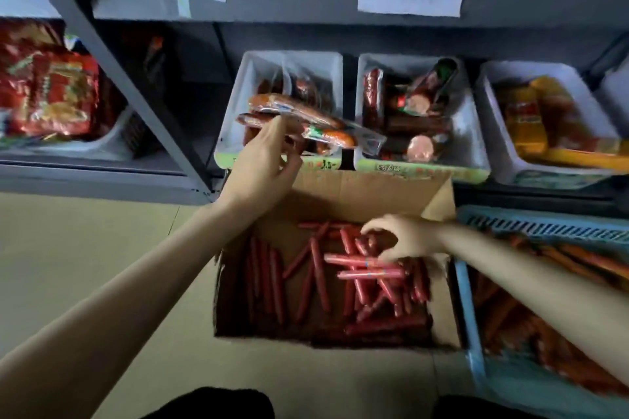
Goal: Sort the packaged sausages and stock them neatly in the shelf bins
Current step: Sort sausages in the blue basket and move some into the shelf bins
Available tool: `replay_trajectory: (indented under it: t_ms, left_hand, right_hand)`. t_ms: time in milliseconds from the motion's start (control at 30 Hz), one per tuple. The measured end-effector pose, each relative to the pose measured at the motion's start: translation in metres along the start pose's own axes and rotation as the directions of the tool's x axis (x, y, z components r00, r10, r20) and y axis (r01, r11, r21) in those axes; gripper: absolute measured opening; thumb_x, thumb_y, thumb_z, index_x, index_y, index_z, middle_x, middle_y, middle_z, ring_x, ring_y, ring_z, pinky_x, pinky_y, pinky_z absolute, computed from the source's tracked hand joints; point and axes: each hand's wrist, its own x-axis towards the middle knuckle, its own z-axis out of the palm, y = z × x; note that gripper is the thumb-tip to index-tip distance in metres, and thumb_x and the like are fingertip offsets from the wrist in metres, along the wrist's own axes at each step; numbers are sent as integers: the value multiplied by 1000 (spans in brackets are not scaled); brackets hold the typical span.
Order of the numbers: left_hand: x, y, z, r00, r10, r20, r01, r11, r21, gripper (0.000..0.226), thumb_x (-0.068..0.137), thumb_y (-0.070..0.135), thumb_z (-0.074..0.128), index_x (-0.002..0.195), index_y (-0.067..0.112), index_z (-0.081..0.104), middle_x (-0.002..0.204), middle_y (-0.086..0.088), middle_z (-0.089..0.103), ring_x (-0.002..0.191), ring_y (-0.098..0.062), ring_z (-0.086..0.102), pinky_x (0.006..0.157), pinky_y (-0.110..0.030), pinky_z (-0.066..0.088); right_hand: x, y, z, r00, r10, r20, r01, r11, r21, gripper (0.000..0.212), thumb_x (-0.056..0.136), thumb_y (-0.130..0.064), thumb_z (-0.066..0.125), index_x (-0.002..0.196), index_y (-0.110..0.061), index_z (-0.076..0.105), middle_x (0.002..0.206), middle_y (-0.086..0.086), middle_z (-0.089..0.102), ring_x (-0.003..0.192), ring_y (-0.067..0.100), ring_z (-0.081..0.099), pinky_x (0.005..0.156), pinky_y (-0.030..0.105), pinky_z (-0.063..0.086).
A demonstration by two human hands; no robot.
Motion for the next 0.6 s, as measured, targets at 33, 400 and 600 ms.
replay_trajectory:
  t_ms: [33, 400, 600]
  left_hand:
    - [3, 1, -3, 1000, 2, -6, -2, 1000, 8, 24, 84, 2, 50, 108, 3, 53, 97, 1, 58, 80, -19, 59, 71, -26, 44]
    - [113, 80, -96, 835, 391, -388, -400, 914, 60, 18, 86, -1, 42, 101, 3, 51, 93, 4, 59, 72, -16, 62, 64, -18, 47]
    - [201, 102, -162, 824, 316, -470, -319, 945, 75, 24, 86, 3, 45, 109, 9, 47, 100, 5, 55, 83, -11, 55, 73, -20, 42]
  right_hand:
    - [-4, -5, -8, 999, 24, -38, -25, 1000, -11, 43, 85, -19, 67, 126, -16, 55, 121, 1, 59, 111, 21, 57, 84, 23, 40]
    - [-102, -124, -198, 482, -326, -813, 505, 862, -46, 19, 86, -9, 61, 99, -23, 63, 95, -8, 68, 90, 3, 64, 75, 15, 51]
    - [-85, -164, -301, 378, -335, -863, 451, 881, -144, 20, 87, -12, 60, 87, -32, 62, 93, -9, 67, 83, 9, 63, 83, 32, 53]
